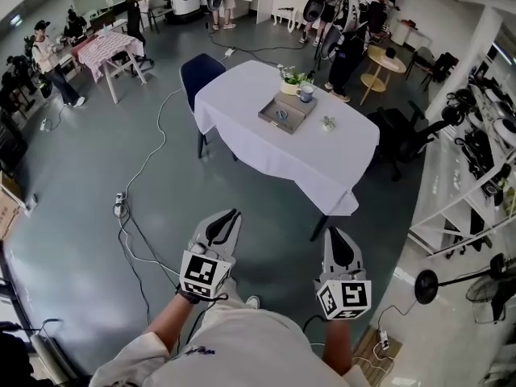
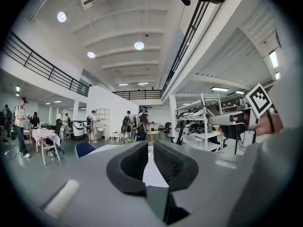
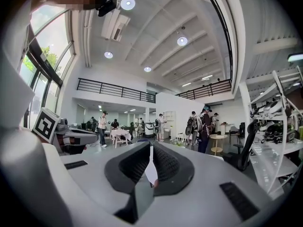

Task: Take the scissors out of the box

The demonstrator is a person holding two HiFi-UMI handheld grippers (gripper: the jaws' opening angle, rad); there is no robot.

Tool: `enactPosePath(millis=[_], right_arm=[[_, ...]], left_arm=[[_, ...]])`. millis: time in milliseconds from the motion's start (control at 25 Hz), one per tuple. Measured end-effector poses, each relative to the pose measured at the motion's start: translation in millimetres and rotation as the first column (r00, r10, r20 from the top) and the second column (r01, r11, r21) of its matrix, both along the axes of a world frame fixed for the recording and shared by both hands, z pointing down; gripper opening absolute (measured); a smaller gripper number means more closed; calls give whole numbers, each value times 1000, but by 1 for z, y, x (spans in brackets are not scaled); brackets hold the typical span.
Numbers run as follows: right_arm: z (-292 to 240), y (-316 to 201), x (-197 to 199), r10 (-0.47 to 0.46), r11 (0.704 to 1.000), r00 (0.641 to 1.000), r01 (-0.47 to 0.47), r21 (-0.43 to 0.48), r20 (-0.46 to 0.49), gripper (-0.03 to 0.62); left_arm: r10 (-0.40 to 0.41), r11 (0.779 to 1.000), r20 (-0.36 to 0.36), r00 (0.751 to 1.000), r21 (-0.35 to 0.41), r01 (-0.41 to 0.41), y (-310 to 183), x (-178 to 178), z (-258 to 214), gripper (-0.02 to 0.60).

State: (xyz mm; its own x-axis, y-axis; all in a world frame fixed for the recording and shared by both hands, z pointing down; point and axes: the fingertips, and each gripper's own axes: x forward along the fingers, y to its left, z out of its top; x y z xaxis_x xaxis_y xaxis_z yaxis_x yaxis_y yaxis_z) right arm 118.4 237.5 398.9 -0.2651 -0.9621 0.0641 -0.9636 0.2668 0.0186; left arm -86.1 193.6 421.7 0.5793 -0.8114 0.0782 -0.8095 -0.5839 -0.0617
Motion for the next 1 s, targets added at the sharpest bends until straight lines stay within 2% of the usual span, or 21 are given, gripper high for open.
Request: enactPosePath(millis=[440, 640, 1000], right_arm=[[5, -5, 14, 30, 999, 999, -30, -20, 11, 105], [10, -6, 19, 38, 999, 999, -37, -26, 15, 163], [13, -11, 22, 54, 998, 998, -54, -38, 20, 222]], left_arm=[[17, 1000, 19, 1000, -24, -17, -4, 2, 4, 122], [39, 998, 21, 999, -41, -38, -6, 8, 9, 189], [50, 998, 13, 999, -49, -49, -14, 3, 9, 337]])
